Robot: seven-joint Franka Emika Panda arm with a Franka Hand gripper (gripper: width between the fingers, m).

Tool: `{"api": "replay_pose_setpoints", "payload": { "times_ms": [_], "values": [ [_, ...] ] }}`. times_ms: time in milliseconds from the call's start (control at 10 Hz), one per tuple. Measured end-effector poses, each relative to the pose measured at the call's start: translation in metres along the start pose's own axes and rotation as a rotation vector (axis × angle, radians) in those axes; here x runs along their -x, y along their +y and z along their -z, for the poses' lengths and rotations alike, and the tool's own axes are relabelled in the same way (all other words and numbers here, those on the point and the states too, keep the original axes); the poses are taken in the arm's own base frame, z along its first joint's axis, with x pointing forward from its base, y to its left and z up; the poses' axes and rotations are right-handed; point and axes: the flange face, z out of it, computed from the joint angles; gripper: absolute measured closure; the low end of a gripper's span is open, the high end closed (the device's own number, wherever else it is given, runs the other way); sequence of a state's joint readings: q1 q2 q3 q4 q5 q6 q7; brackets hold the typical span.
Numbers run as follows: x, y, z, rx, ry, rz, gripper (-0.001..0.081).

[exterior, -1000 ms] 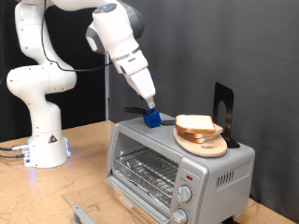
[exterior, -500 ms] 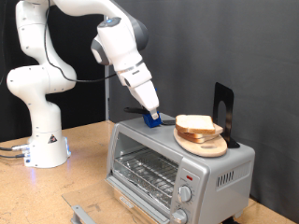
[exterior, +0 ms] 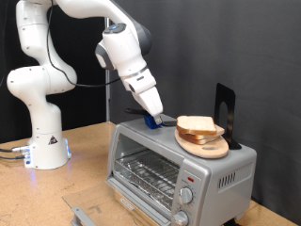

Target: Make a piece of toast with the oven

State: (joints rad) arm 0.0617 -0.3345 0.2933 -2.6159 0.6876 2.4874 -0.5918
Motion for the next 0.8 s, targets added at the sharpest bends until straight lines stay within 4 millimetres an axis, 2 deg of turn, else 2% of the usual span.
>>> {"api": "replay_pose_setpoints", "payload": {
  "times_ms": [600, 700, 800],
  "values": [
    [0.0033, -0.0019, -0.0037, -0.016, 0.000, -0.028, 0.0124],
    [0.0035, -0.0021, -0.0040, -0.017, -0.002, -0.029, 0.0214],
    [0.0039, -0.0022, -0.0044, -0.017, -0.003, -0.031, 0.0214]
  ]
}}
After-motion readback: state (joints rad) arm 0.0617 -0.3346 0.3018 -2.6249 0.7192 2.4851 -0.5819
